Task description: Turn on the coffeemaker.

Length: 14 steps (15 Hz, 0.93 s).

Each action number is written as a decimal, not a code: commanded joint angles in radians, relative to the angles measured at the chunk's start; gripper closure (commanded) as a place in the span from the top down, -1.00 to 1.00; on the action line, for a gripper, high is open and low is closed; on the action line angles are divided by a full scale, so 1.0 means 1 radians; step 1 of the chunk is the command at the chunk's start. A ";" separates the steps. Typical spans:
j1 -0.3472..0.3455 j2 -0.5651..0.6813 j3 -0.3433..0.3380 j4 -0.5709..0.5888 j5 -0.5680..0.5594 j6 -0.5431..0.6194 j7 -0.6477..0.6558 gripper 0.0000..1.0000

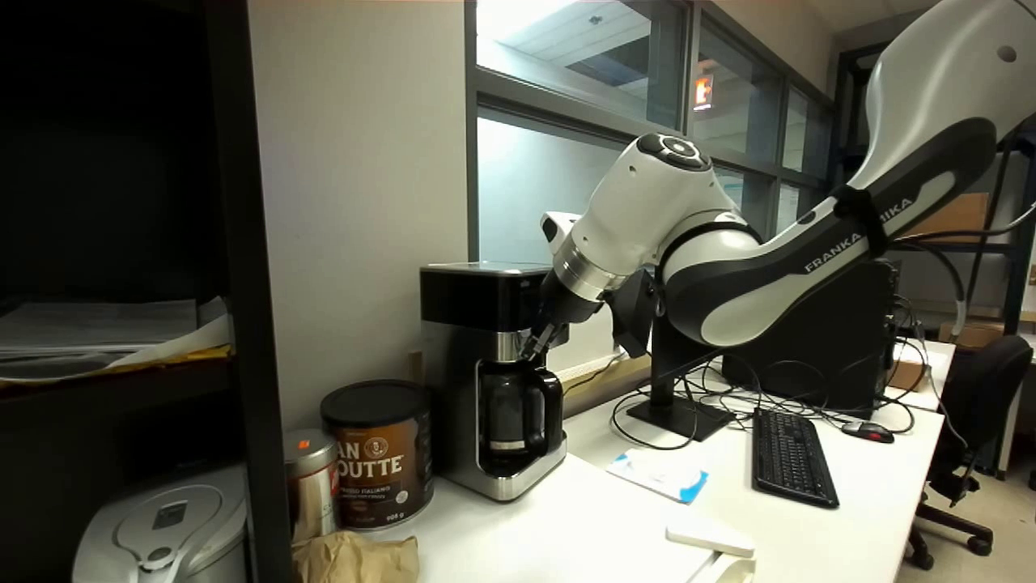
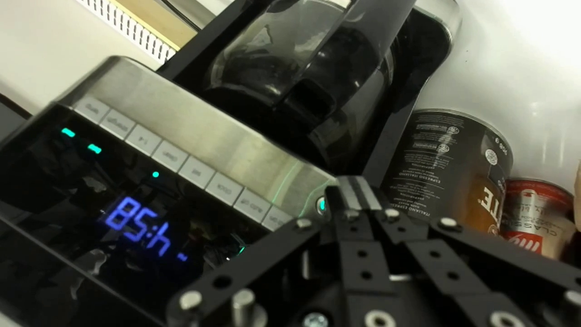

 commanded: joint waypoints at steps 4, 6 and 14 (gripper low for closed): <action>-0.024 -0.080 0.044 -0.130 0.026 -0.035 -0.055 -0.99; 0.000 -0.138 0.018 -0.230 0.083 -0.031 -0.103 -0.99; 0.004 -0.391 0.050 -0.596 0.116 -0.033 -0.144 -0.99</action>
